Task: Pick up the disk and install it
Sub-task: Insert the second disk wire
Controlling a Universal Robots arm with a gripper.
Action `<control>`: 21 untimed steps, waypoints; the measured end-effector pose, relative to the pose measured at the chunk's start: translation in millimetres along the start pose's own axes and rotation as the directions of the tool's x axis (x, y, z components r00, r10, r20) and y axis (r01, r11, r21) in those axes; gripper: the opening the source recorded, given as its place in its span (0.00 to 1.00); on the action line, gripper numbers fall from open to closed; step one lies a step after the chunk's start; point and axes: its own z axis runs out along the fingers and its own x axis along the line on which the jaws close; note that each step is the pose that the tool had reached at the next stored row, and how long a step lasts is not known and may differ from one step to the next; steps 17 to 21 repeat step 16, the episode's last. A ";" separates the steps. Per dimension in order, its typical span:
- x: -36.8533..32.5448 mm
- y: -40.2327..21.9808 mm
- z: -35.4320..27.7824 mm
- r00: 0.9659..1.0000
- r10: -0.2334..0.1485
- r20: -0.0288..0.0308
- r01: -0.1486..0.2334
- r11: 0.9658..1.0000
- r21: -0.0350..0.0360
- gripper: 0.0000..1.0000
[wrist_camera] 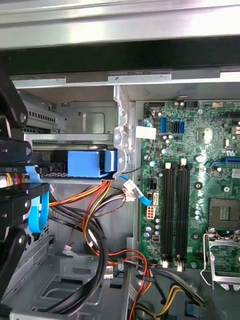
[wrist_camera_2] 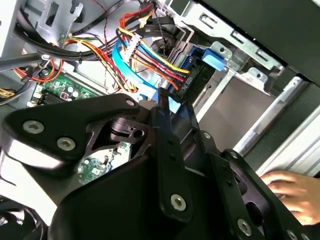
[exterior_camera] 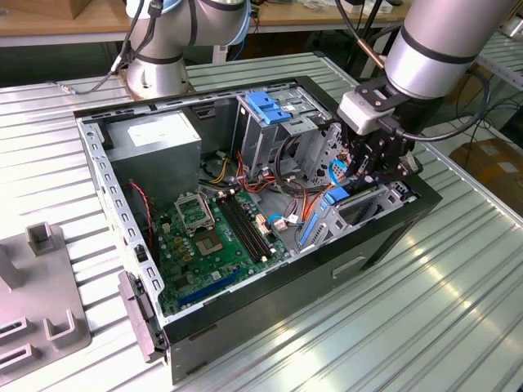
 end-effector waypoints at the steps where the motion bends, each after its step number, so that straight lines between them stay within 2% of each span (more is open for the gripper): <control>1: -0.2 -0.4 -3.1 1.000 0.000 0.000 0.000 1.000 0.000 0.30; 2: -0.3 -0.7 -5.6 1.000 0.000 0.000 0.000 1.000 0.000 0.30; 5: -0.3 -0.7 -5.5 1.000 0.000 0.000 0.000 1.000 0.001 0.29; 8: -0.3 -0.6 -5.6 1.000 0.000 0.000 0.000 1.000 0.002 0.10; 21: -0.3 -0.6 -5.6 1.000 0.000 0.000 0.000 1.000 0.005 0.10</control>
